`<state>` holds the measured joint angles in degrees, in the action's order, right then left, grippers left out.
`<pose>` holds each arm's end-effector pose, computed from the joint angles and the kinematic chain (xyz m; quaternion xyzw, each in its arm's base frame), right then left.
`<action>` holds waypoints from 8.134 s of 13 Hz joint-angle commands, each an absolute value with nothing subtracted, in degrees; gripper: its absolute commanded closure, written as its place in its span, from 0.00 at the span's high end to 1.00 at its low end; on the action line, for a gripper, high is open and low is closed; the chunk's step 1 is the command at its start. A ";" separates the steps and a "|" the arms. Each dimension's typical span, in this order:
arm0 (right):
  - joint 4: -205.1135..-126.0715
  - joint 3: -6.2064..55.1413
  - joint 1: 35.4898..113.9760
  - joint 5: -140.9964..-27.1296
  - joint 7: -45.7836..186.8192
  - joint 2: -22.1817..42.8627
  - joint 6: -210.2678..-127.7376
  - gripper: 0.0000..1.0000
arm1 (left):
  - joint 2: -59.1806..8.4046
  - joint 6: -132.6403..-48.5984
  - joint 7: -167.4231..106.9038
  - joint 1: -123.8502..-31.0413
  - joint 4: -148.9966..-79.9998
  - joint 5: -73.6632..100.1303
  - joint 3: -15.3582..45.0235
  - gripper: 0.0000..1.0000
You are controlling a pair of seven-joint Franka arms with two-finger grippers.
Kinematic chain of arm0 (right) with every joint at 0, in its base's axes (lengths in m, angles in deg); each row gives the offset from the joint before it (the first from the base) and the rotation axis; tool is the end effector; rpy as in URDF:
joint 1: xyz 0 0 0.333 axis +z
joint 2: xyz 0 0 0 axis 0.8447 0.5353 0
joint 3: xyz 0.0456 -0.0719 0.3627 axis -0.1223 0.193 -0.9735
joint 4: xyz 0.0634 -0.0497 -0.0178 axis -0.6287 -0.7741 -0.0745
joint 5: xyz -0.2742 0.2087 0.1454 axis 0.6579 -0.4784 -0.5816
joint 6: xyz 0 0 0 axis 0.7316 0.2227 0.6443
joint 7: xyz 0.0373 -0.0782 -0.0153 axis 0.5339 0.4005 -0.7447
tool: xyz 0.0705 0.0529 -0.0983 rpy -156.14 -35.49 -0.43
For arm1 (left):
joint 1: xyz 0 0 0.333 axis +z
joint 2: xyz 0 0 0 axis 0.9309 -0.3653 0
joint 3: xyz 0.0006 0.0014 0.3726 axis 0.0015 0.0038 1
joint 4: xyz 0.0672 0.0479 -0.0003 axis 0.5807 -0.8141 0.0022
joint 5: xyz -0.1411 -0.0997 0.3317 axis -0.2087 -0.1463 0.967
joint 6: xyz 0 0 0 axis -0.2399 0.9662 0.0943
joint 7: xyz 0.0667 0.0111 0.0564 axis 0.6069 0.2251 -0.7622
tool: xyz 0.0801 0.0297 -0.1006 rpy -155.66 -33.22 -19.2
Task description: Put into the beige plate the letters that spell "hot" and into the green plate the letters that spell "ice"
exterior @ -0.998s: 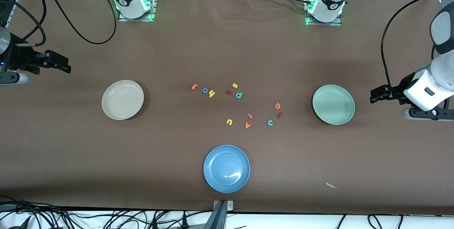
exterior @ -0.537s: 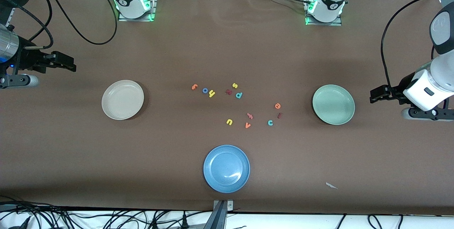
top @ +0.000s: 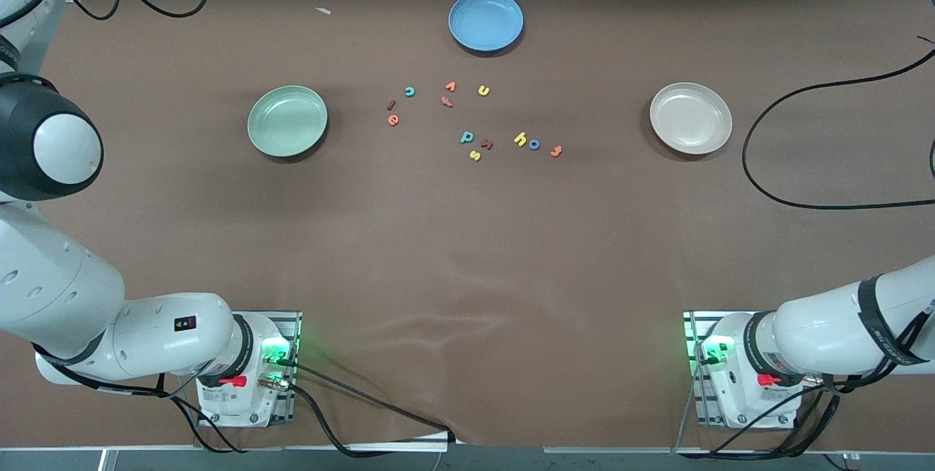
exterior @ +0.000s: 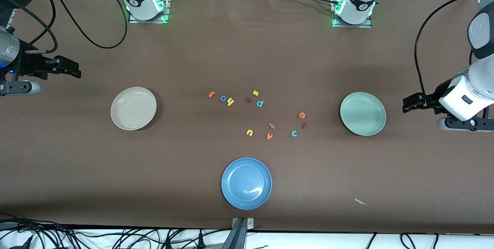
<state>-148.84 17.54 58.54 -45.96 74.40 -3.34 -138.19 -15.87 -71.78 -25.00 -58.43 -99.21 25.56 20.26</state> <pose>0.5825 0.0201 0.6142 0.9975 0.0305 -0.0638 0.0086 0.6379 -0.0039 0.5519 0.9998 -0.0137 -0.0166 0.0015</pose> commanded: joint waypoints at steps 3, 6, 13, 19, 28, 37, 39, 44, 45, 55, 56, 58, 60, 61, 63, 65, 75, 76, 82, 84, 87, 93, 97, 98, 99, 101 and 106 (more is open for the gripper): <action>-148.57 17.61 58.34 -44.67 73.71 -3.98 -137.50 1.00 | -14.88 -72.95 -25.04 -58.29 -100.57 26.97 19.98 1.00; -148.66 17.61 58.42 -44.76 73.27 -3.72 -137.06 1.00 | -14.88 -73.21 -25.04 -58.29 -100.65 26.97 19.97 1.00; -148.92 17.52 58.34 -45.90 73.35 -3.98 -138.11 1.00 | -14.88 -73.21 -25.57 -58.38 -100.65 26.97 19.97 1.00; -156.04 17.35 58.51 -46.69 73.44 -7.85 -143.30 1.00 | -15.23 -73.21 -25.57 -58.38 -100.65 26.97 19.97 1.00; -156.13 17.61 58.78 -46.78 73.26 -7.59 -141.89 1.00 | -15.32 -73.30 -25.57 -58.38 -100.65 26.97 19.97 1.00; -155.87 17.79 58.78 -46.78 73.18 -7.50 -138.81 1.00 | -15.32 -73.56 -25.57 -58.38 -100.74 27.06 19.98 1.00; -156.04 17.79 58.69 -46.78 73.18 -6.88 -138.72 1.00 | -15.32 -73.56 -25.57 -58.38 -100.74 27.06 20.06 1.00; -156.13 17.70 58.69 -46.95 71.68 -6.88 -138.90 1.00 | -15.32 -73.56 -25.65 -58.38 -100.74 26.97 19.97 1.00; -156.22 17.70 58.69 -46.87 71.68 -6.88 -138.73 1.00 | -15.32 -73.56 -25.65 -58.38 -100.74 26.97 19.97 1.00; -156.22 17.79 58.69 -46.87 71.51 -6.97 -138.20 1.00 | -15.32 -73.56 -25.74 -58.29 -100.74 26.97 19.97 1.00; -156.22 17.87 58.69 -46.95 71.51 -6.88 -138.28 1.00 | -15.32 -73.56 -25.74 -58.29 -100.74 26.97 19.97 1.00; -156.22 17.96 58.69 -46.95 71.51 -6.88 -138.28 1.00 | -15.32 -73.56 -25.74 -58.29 -100.74 26.97 19.98 1.00; -156.31 17.96 58.69 -46.95 71.59 -6.88 -138.29 1.00 | -15.32 -73.56 -25.74 -58.29 -100.92 26.97 20.06 1.00; -156.31 17.96 58.69 -46.95 71.59 -6.88 -138.37 1.00 | -15.32 -73.56 -25.74 -58.29 -100.92 26.97 19.98 1.00; -156.31 17.96 58.69 -46.95 71.59 -6.88 -138.37 1.00 | -15.32 -73.56 -25.74 -58.29 -100.92 26.97 19.98 1.00; -156.74 17.96 58.69 -46.95 71.59 -6.97 -138.63 1.00 | -15.32 -73.56 -25.74 -58.29 -100.92 26.97 19.97 1.00; -157.01 17.96 58.69 -47.04 71.51 -7.15 -138.81 1.00 | -15.32 -73.56 -25.74 -58.29 -100.92 26.97 19.97 1.00; -157.01 17.96 58.69 -47.04 71.51 -7.23 -138.81 1.00 | -15.32 -73.56 -25.74 -58.29 -100.92 26.97 19.97 1.00; -158.06 17.96 58.69 -47.04 71.51 -7.85 -139.16 1.00 | -15.32 -73.56 -25.74 -58.29 -100.92 26.97 19.98 1.00; -158.33 17.96 58.69 -47.04 71.51 -7.85 -139.43 1.00 | -15.32 -73.56 -25.74 -58.29 -100.92 26.97 19.97 1.00; -158.42 17.70 58.69 -47.04 71.59 -7.94 -139.86 1.00 | -15.32 -73.56 -25.74 -58.29 -100.92 26.97 19.97 1.00; -163.24 10.25 58.78 -46.95 83.34 -7.59 -148.03 1.00 | -15.41 -73.48 -25.83 -59.34 -100.31 26.53 19.97 1.00; -164.57 7.69 58.69 -47.04 86.70 -6.97 -151.46 1.00 | -17.42 -73.65 -28.19 -62.32 -99.95 26.36 19.97 1.00; -164.74 6.81 58.69 -48.00 88.02 -6.36 -152.69 1.00 | -18.13 -73.74 -28.90 -63.03 -99.95 26.27 19.97 1.00; -164.83 6.45 58.69 -49.05 88.81 -5.49 -153.92 1.00 | -19.01 -73.74 -30.21 -64.25 -99.86 26.09 19.97 1.00; -165.01 3.39 58.69 -49.41 92.92 -3.73 -156.29 1.00 | -20.85 -76.27 -33.46 -66.80 -100.13 26.09 19.97 1.00; -165.88 -2.07 58.69 -49.15 100.68 1.37 -162.61 1.00 | -28.05 -80.84 -44.95 -71.99 -100.57 24.52 19.97 1.00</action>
<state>-164.68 -0.77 59.29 -48.47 98.66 0.53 -159.99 -25.42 -78.53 -39.78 -70.57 -100.73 25.42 19.61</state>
